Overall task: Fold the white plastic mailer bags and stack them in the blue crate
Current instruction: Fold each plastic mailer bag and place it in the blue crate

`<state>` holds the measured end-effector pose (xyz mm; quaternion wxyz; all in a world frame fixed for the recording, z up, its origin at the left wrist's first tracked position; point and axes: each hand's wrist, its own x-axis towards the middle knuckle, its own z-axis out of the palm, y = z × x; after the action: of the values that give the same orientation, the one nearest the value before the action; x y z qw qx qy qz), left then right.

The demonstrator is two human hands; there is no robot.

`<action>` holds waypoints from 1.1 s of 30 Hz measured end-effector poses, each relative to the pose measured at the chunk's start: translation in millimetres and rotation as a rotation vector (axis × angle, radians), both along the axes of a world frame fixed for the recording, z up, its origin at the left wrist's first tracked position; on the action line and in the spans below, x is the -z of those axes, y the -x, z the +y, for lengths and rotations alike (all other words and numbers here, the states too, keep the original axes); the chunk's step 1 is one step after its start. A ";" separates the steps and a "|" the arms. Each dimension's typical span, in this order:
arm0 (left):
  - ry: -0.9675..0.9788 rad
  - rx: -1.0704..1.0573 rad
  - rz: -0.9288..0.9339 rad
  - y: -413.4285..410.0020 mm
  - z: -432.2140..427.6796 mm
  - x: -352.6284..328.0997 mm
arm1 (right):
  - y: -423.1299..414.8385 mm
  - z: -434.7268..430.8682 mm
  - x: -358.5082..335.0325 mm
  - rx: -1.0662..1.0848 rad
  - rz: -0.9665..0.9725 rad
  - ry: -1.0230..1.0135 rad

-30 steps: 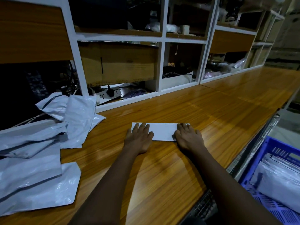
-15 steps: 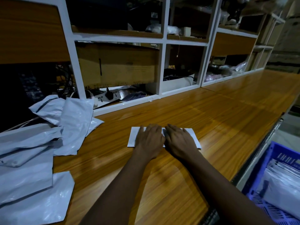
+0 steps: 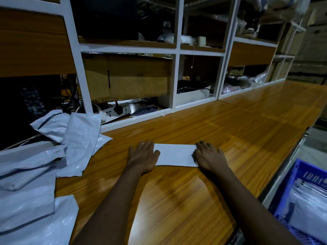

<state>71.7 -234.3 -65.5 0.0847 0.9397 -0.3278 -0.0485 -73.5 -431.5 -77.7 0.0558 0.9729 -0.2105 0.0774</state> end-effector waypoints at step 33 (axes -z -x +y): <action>0.259 0.131 -0.607 -10.9 -60.1 4.6 | -49.4 3.1 -8.9 -0.052 -0.251 -0.029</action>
<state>82.6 -294.4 -70.1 0.0987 0.8696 -0.4010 0.2705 -24.1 -428.5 -68.8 0.0131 0.9614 -0.1915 0.1971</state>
